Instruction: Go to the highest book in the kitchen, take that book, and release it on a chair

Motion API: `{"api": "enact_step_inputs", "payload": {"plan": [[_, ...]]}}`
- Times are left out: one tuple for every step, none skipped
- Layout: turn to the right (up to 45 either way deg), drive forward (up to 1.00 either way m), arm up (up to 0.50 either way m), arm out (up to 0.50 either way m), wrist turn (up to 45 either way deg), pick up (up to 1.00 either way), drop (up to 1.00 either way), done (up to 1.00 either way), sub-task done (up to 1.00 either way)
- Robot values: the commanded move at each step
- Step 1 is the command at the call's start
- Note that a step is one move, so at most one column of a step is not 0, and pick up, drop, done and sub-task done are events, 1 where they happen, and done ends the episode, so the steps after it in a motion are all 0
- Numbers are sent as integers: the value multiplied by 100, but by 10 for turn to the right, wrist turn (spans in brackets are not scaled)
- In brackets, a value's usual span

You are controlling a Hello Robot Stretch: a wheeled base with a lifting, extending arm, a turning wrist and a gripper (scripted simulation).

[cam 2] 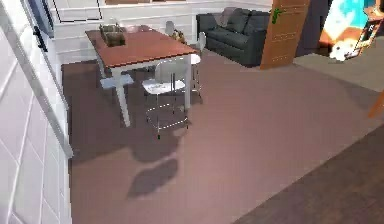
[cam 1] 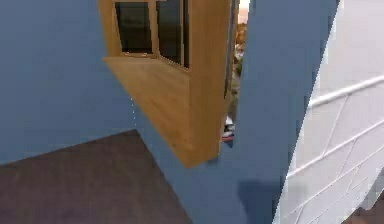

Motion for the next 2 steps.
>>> {"api": "enact_step_inputs", "payload": {"plan": [[450, 0, 0, 0, 0, 0, 0, 0, 0], [240, 0, 0, 0, 0, 0, 0, 0, 0]]}}
